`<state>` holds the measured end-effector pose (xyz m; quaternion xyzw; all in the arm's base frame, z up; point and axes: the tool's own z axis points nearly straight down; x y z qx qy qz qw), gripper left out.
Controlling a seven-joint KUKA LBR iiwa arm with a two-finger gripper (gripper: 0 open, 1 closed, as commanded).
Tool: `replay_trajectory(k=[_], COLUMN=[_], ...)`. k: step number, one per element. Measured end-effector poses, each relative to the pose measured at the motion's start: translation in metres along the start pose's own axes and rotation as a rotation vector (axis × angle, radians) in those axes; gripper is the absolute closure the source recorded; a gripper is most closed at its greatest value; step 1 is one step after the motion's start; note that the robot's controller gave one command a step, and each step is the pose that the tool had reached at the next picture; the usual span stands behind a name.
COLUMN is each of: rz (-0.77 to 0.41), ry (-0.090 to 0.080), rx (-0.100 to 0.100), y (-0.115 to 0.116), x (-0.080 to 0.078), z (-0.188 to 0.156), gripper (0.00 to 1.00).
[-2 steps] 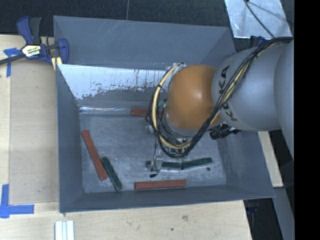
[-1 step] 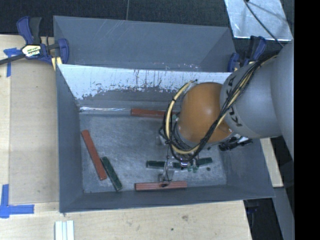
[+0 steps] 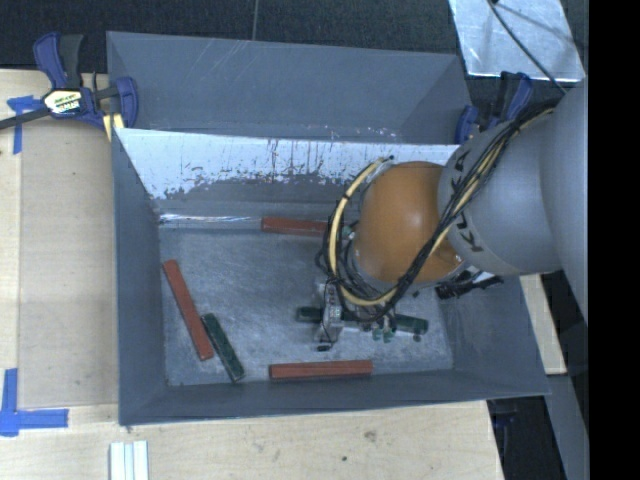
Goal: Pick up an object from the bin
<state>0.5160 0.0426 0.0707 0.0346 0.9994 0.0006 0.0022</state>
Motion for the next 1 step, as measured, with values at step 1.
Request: replay_trajectory(k=[1], rz=[-0.139], ry=[0.000], rx=[0.000], y=[0.0800], x=[-0.0122], z=[-0.1428], gripper=[1.00])
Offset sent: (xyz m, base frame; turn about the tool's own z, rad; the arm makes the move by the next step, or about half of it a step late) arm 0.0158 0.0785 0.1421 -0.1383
